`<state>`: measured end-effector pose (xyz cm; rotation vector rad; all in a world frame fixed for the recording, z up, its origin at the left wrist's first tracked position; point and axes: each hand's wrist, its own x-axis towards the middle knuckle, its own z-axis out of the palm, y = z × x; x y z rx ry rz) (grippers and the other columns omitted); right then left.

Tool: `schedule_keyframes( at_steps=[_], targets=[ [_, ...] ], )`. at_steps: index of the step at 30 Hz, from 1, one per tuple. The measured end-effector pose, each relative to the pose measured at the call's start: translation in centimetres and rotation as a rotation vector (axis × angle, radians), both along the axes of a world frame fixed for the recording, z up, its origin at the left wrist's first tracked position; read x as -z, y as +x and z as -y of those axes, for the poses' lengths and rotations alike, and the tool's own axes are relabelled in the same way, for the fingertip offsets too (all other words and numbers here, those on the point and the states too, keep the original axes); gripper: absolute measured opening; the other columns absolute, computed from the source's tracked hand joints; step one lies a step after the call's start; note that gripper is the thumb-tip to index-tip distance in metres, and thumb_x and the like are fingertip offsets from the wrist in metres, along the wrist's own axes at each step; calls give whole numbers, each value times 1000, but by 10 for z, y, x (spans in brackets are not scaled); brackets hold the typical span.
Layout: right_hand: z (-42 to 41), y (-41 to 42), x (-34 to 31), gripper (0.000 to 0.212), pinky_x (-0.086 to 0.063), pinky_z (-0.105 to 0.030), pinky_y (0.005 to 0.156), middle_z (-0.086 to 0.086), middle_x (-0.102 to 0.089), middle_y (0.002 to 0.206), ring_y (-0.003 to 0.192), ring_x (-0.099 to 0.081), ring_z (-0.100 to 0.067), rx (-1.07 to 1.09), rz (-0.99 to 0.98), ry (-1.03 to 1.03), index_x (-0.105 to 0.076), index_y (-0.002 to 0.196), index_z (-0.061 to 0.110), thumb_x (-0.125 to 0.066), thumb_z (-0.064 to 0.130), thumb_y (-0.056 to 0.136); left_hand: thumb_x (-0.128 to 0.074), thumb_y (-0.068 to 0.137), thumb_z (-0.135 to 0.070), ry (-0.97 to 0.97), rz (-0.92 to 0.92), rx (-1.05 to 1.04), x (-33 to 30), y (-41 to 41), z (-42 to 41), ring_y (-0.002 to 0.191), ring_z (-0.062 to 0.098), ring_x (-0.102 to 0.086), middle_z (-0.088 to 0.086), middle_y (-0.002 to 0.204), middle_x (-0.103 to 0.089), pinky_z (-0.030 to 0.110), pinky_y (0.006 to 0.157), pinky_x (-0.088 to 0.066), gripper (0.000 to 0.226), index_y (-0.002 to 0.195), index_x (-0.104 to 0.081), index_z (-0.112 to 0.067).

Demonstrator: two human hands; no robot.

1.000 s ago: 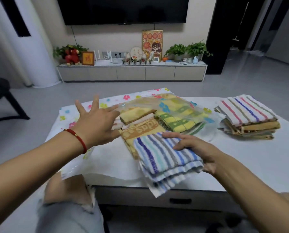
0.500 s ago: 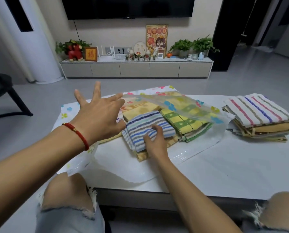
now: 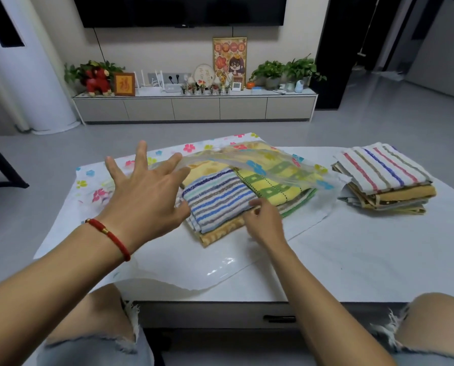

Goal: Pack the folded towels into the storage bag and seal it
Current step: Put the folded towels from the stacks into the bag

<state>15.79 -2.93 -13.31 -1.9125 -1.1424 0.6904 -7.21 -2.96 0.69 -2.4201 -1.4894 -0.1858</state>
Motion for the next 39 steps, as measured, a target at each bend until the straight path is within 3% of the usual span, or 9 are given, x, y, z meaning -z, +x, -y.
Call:
schedule_keyframes(
  at_steps=[4, 9, 17, 21, 26, 30, 32, 35, 39],
  targets=[
    [8, 55, 12, 52, -41, -29, 87, -21, -50, 135, 98, -55, -27, 217, 98, 73, -53, 143, 18, -61, 16, 92, -54, 83, -50, 7, -29, 100, 3, 46, 1, 147, 45, 4, -5, 164, -8, 84, 101, -7, 64, 144, -36, -39],
    [-19, 83, 11, 62, -50, -33, 96, -19, -68, 122, 117, -62, -35, 100, -5, 9, -52, 149, 19, -63, 16, 89, -59, 83, -43, -20, -126, 230, -7, 122, -6, 147, 45, 2, -6, 163, -13, 83, 101, -7, 46, 128, -55, -34],
    [-48, 96, 13, 71, -45, -35, 112, -10, -53, 151, 134, -54, -28, -15, -81, -18, -49, 152, 25, -62, 3, 86, -64, 81, -36, -51, -93, 249, -13, 139, -22, 150, 29, -3, -16, 158, -25, 86, 97, -11, 45, 124, -59, -23],
    [-29, 123, 3, 71, -57, -35, 90, -6, -57, 125, 106, -63, -24, -134, -46, -55, -48, 151, 30, -56, 1, 86, -61, 83, -35, -70, -3, 255, -14, 137, -29, 149, 32, -7, -15, 161, -17, 85, 98, -13, 60, 140, -46, -23],
    [12, 200, -36, 25, -61, -29, 57, -5, -75, 99, 76, -74, -20, -117, 133, -146, -75, 112, 18, -60, 13, 92, -59, 84, -42, -27, 10, 259, 2, 138, -33, 147, 38, -10, -9, 164, -9, 81, 102, -17, 59, 140, -44, -28],
    [22, 258, -62, 27, -53, -34, 81, -8, -75, 108, 97, -69, -28, 340, 461, 33, -73, 117, 16, -59, 22, 95, -57, 82, -52, -5, -24, 225, 20, 138, -36, 147, 40, -10, 0, 164, -2, 77, 104, -18, 65, 141, -36, -37],
    [15, 283, -63, 35, -50, -44, 97, -16, -67, 128, 116, -61, -38, 550, 449, -89, -65, 128, 14, -56, 22, 95, -57, 82, -54, -2, -20, 209, 24, 137, -37, 147, 40, -9, 2, 164, -2, 77, 105, -18, 66, 141, -33, -41],
    [5, 302, -57, 50, -47, -50, 104, -18, -54, 142, 127, -52, -42, 537, 417, -357, -49, 141, 18, -53, 33, 94, -57, 80, -55, 21, -19, 210, 27, 135, -39, 146, 41, -11, 4, 164, -7, 77, 104, -19, 65, 139, -34, -42],
    [-3, 322, -46, 48, -38, -54, 107, -25, -30, 154, 136, -34, -43, 626, 612, -313, -45, 141, 23, -53, 43, 97, -59, 79, -56, 46, -28, 208, 28, 131, -40, 146, 42, -11, 6, 164, -9, 78, 104, -20, 67, 139, -30, -43]
  ],
)
